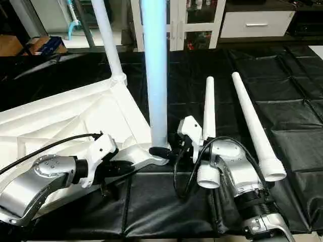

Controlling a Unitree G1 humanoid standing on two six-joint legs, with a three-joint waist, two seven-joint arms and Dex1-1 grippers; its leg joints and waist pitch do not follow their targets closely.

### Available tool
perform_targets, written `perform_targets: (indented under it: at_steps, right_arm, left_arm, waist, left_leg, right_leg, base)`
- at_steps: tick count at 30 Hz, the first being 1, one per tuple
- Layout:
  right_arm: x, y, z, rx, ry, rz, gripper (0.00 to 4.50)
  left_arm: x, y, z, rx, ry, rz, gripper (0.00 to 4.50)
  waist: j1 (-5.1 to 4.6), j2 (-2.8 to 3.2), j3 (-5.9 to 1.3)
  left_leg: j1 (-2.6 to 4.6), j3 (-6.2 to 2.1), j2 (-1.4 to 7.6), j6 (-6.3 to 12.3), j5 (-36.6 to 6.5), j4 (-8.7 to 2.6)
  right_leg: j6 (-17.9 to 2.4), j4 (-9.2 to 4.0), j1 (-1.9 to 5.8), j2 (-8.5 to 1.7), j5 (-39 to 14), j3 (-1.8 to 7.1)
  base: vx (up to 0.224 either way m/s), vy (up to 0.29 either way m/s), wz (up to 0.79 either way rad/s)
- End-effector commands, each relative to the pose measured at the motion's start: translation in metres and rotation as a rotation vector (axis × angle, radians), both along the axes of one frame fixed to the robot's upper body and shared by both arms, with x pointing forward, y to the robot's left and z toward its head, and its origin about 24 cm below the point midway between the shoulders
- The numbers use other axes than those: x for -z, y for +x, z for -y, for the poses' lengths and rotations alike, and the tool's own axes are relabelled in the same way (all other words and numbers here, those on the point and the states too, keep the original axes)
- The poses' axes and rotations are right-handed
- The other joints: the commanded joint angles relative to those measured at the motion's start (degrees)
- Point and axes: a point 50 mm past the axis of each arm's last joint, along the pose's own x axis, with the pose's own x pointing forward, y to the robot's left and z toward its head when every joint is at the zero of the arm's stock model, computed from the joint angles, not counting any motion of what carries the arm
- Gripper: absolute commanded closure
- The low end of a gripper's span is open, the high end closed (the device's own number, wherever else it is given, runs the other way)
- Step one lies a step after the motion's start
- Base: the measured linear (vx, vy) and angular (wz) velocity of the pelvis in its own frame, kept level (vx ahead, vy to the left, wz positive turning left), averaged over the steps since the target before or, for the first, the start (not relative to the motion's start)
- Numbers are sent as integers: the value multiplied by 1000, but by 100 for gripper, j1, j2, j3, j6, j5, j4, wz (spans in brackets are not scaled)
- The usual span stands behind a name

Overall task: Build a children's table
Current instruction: Rotate leg to tighten

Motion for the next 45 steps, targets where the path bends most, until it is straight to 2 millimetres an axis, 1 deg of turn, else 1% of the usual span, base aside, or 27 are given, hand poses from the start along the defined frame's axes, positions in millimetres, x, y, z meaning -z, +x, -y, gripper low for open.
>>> perform_targets:
  at_steps: [1,3,5,7,8,9,11,12,13,14,15,17,20,21,22,24,25,27,28,29,30,33,35,36,37,41,45]
  right_arm:
    - [15,15,13,302,-49,-16,237]
    - [18,17,13,350,-54,-17,240]
    - [23,23,12,497,-53,-29,241]
    - [28,27,8,615,-55,-44,242]
    - [31,29,2,704,-74,-38,243]
    - [33,30,-1,782,-84,-33,243]
    - [33,30,-1,782,-84,-33,244]
    - [36,30,-8,835,-80,-43,244]
    - [39,29,-19,875,-66,-47,244]
    - [38,29,-31,887,-41,-44,245]
    - [38,29,-39,891,-25,-40,246]
    - [29,28,-55,793,89,-45,247]
    - [23,27,-59,744,150,-46,247]
    - [18,26,-62,700,198,-40,247]
    - [11,24,-62,661,249,-30,212]
    - [4,22,-60,624,293,-15,192]
    - [-6,21,-56,589,327,18,176]
    - [-9,21,-54,578,329,32,169]
    - [-18,22,-47,518,362,28,159]
    - [-24,21,-42,458,383,23,159]
    - [-28,21,-38,413,382,20,146]
    - [-32,17,-22,288,302,25,124]
    - [-33,15,-15,227,259,21,124]
    - [-32,11,-4,162,179,35,124]
    - [-32,11,-4,159,176,36,124]
    - [-25,8,16,90,40,15,124]
    - [-21,7,24,48,-43,14,124]
  left_arm:
    - [19,-3,9,-31,15,-73,450]
    - [20,-1,11,-53,17,-64,450]
    - [22,6,17,-111,24,-43,450]
    - [24,13,24,-175,30,-24,450]
    - [27,20,29,-235,40,-7,450]
    - [28,25,33,-276,48,15,450]
    - [28,25,33,-276,48,15,450]
    - [28,31,37,-323,46,36,450]
    - [28,38,42,-370,42,65,450]
    - [28,43,47,-401,37,82,450]
    - [28,47,50,-420,33,92,450]
    - [26,51,51,-433,28,103,450]
    - [26,52,50,-435,24,103,450]
    - [26,51,50,-435,16,95,450]
    - [27,51,48,-429,12,91,450]
    - [28,49,46,-422,6,83,450]
    - [30,48,44,-400,-3,83,450]
    - [30,47,43,-386,-6,86,450]
    - [31,42,41,-337,-7,80,450]
    - [31,38,40,-296,-4,76,450]
    - [32,35,38,-273,0,70,450]
    - [35,26,32,-225,17,40,450]
    - [36,22,29,-194,21,27,450]
    - [37,15,26,-144,22,3,450]
    - [37,14,26,-141,21,2,450]
    - [36,3,19,-71,21,-26,450]
    - [34,-5,15,-8,15,-45,450]
  waist:
    - [5,-50,-291]
    - [-19,-55,-290]
    - [-56,-59,-253]
    - [-72,-61,-260]
    - [-89,-55,-244]
    - [-96,-81,-238]
    - [-85,-70,-240]
    - [-105,-81,-213]
    - [-107,-71,-212]
    - [-115,-94,-217]
    - [-96,-87,-212]
    - [-90,-67,-195]
    - [-99,-50,-218]
    - [-94,-42,-245]
    - [-75,-48,-254]
    - [-48,-63,-264]
    - [-43,-75,-256]
    - [-52,-77,-265]
    - [-51,-83,-269]
    - [-57,-89,-287]
    - [-49,-72,-298]
    - [-39,-65,-298]
    - [-8,-69,-340]
    - [6,-72,-353]
    - [17,-77,-357]
    - [91,-99,-355]
    - [103,-103,-320]
  left_leg:
    - [66,-211,428,440,-1269,-497]
    - [83,-229,417,280,-1489,-510]
    - [80,-229,418,184,-1652,-537]
    - [87,-245,411,98,-1808,-546]
    - [90,-238,403,33,-1896,-549]
    - [105,-244,394,-26,-2030,-560]
    - [117,-258,386,-86,-2159,-565]
    - [85,-271,380,-83,-2361,-582]
    - [120,-273,369,-147,-2455,-579]
    - [127,-273,374,-159,-2493,-586]
    - [167,-267,364,-182,-2602,-587]
    - [197,-295,373,-221,-2934,-601]
    - [132,-321,403,-244,-2914,-671]
    - [100,-312,419,-218,-2664,-674]
    - [92,-280,423,-171,-2433,-661]
    - [94,-235,420,-35,-2192,-636]
    - [67,-222,416,109,-2048,-624]
    - [9,-241,422,249,-1823,-619]
    - [18,-241,423,282,-1779,-614]
    - [-9,-248,426,369,-1581,-597]
    - [-25,-251,432,503,-1316,-580]
    - [6,-210,432,682,-962,-514]
    - [-4,-218,432,796,-642,-473]
    - [8,-207,428,917,-359,-435]
    - [0,-199,419,1057,-104,-400]
    - [11,-197,438,1250,31,-380]
    - [37,-186,462,1127,-265,-408]
  right_leg:
    - [-1381,-360,199,-302,-1545,188]
    - [-1266,-378,200,-304,-1868,182]
    - [-1177,-412,167,-297,-2045,193]
    - [-1071,-425,163,-297,-2210,188]
    - [-1026,-447,129,-284,-2289,192]
    - [-934,-474,112,-280,-2471,190]
    - [-839,-491,102,-295,-2665,187]
    - [-691,-519,80,-295,-2902,186]
    - [-619,-556,42,-293,-3039,186]
    - [-603,-565,40,-287,-3063,186]
    - [-562,-585,-7,-281,-3119,188]
    - [-454,-613,-22,-284,-3289,170]
    - [-520,-549,58,-270,-2639,161]
    - [-636,-512,89,-279,-2175,178]
    - [-758,-493,94,-274,-1799,191]
    - [-911,-475,111,-294,-1532,210]
    - [-955,-478,133,-311,-1466,219]
    - [-962,-463,173,-330,-1588,202]
    - [-962,-471,176,-338,-1636,200]
    - [-988,-446,217,-346,-1535,199]
    - [-1030,-417,228,-347,-1304,192]
    - [-1231,-385,193,-329,-975,187]
    - [-1376,-313,248,-335,-586,174]
    - [-1467,-269,235,-314,-195,162]
    - [-1556,-227,236,-315,121,163]
    - [-1641,-216,233,-320,-10,152]
    - [-1626,-268,202,-308,-577,151]
  base:
    - [0,0,0]
    - [0,0,0]
    - [0,0,0]
    - [0,0,0]
    - [0,0,0]
    - [0,0,0]
    - [0,0,0]
    - [0,0,0]
    - [0,0,0]
    - [0,0,0]
    - [0,0,0]
    - [0,0,0]
    - [0,0,0]
    - [0,0,0]
    - [0,0,0]
    - [0,0,0]
    - [0,0,0]
    - [0,0,0]
    - [0,0,0]
    - [0,0,0]
    - [0,0,0]
    - [44,-22,1]
    - [61,-22,1]
    - [60,-16,1]
    - [60,-16,1]
    - [0,0,0]
    - [0,0,0]
